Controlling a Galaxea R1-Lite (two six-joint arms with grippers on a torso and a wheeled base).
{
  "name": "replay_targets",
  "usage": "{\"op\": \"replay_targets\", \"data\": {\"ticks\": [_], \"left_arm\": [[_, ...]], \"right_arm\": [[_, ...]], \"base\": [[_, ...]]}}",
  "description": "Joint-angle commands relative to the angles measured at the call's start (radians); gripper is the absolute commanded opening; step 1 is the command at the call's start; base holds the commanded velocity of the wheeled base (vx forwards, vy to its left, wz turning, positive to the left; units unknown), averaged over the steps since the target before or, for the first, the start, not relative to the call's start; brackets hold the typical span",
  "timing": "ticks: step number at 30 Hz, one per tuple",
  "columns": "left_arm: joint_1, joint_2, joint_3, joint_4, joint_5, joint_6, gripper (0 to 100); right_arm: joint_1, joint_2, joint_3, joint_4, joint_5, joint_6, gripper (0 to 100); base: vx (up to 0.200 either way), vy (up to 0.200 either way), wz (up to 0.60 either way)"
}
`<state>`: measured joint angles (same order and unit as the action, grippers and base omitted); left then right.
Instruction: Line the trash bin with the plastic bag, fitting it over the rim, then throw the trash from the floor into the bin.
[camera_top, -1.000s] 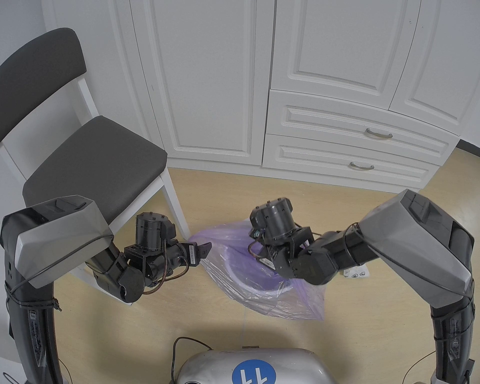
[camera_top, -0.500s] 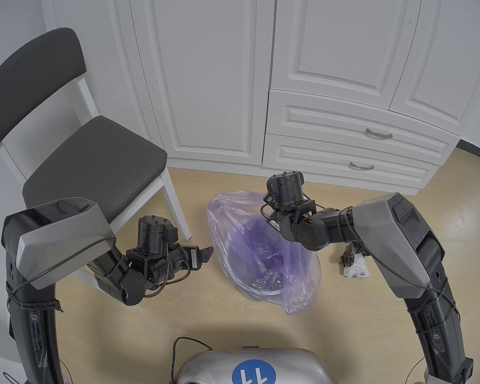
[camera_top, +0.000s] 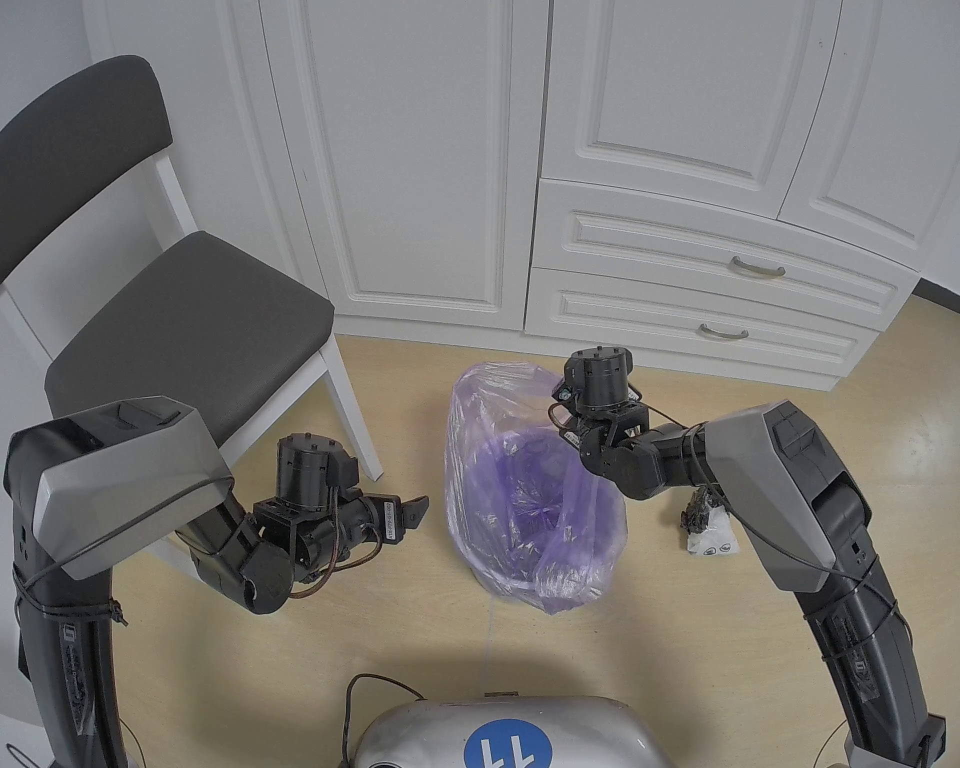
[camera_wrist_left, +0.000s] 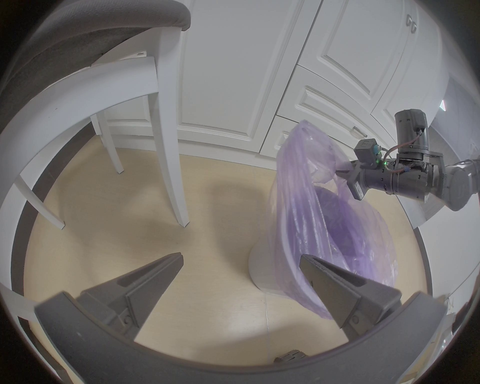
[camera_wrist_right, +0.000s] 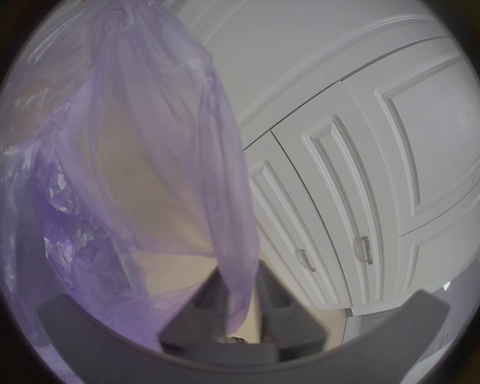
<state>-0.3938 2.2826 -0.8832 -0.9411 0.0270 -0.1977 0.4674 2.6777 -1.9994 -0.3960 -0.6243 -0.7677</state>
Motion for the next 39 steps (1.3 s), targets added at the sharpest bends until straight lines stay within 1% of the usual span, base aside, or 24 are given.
{"op": "replay_targets", "data": {"ticks": [1, 4, 7, 8, 10, 11, 12, 14, 15, 16, 17, 20, 23, 28, 29, 32, 35, 36, 38, 39], "left_arm": [[-0.003, 0.0, 0.007, -0.019, 0.001, -0.002, 100], [-0.003, 0.0, 0.015, -0.038, 0.001, -0.002, 100], [-0.005, -0.002, 0.016, -0.041, 0.001, 0.001, 100], [-0.005, -0.002, 0.016, -0.041, 0.001, 0.003, 100], [-0.008, 0.002, 0.02, -0.042, 0.001, 0.012, 100], [-0.008, 0.002, 0.02, -0.042, 0.001, 0.012, 100], [-0.011, -0.003, 0.03, -0.045, 0.001, 0.014, 100], [-0.011, -0.005, 0.036, -0.061, 0.001, 0.014, 100], [-0.011, -0.005, 0.036, -0.061, 0.001, 0.014, 100], [-0.011, -0.005, 0.04, -0.079, -0.001, 0.014, 100], [-0.011, -0.005, 0.044, -0.085, -0.001, 0.014, 100], [-0.014, -0.005, 0.049, -0.091, -0.001, 0.014, 100], [-0.016, -0.005, 0.049, -0.091, -0.001, 0.014, 100], [-0.016, 0.0, 0.049, -0.091, -0.001, 0.014, 100], [-0.016, 0.0, 0.049, -0.091, -0.001, 0.014, 100], [-0.016, 0.002, 0.047, -0.091, -0.001, 0.014, 100], [-0.016, 0.002, 0.047, -0.093, -0.001, 0.014, 100], [-0.016, 0.002, 0.049, -0.093, -0.001, 0.014, 100], [-0.016, 0.002, 0.049, -0.093, -0.001, 0.014, 100], [-0.016, 0.003, 0.047, -0.093, -0.001, 0.014, 100]], "right_arm": [[0.028, -0.042, -0.001, 0.003, 0.003, 0.013, 100], [0.065, -0.116, -0.001, 0.049, 0.003, 0.016, 100], [0.103, -0.222, -0.001, 0.239, 0.003, 0.03, 100], [0.105, -0.226, -0.001, 0.252, 0.003, 0.033, 100], [0.122, -0.286, -0.001, 0.46, 0.009, 0.084, 100], [0.122, -0.286, -0.001, 0.46, 0.009, 0.084, 100], [0.132, -0.306, -0.001, 0.609, 0.011, 0.179, 100], [0.146, -0.309, -0.001, 0.7, 0.008, 0.294, 100], [0.146, -0.309, -0.001, 0.7, 0.008, 0.294, 100], [0.16, -0.311, -0.001, 0.792, 0.006, 0.404, 100], [0.168, -0.312, -0.001, 0.833, 0.006, 0.447, 100], [0.203, -0.312, -0.001, 0.982, 0.015, 0.63, 100], [0.221, -0.294, -0.001, 1.059, 0.038, 0.752, 100], [0.22, -0.26, -0.001, 1.085, 0.061, 0.837, 100], [0.22, -0.26, -0.001, 1.085, 0.061, 0.837, 100], [0.208, -0.239, -0.001, 1.105, 0.113, 0.872, 100], [0.175, -0.229, -0.001, 1.138, 0.238, 0.904, 100], [0.161, -0.222, -0.001, 1.143, 0.265, 0.912, 100], [0.146, -0.217, -0.001, 1.145, 0.287, 0.92, 100], [0.125, -0.216, -0.001, 1.143, 0.299, 0.924, 100]], "base": [[0.0, 0.0, 0.0], [0.0, 0.0, 0.0], [0.0, 0.0, 0.0], [0.0, 0.0, 0.0], [0.0, 0.0, 0.0], [0.0, 0.0, 0.0], [0.0, 0.0, 0.0], [0.0, 0.0, 0.0], [0.0, 0.0, 0.0], [0.0, 0.0, 0.0], [0.0, 0.0, 0.0], [0.0, 0.0, 0.0], [0.0, 0.0, 0.0], [0.0, 0.0, 0.0], [0.0, 0.0, 0.0], [0.0, 0.0, 0.0], [0.0, 0.0, 0.0], [0.0, 0.0, 0.0], [0.0, 0.0, 0.0], [0.0, 0.0, 0.0]]}}
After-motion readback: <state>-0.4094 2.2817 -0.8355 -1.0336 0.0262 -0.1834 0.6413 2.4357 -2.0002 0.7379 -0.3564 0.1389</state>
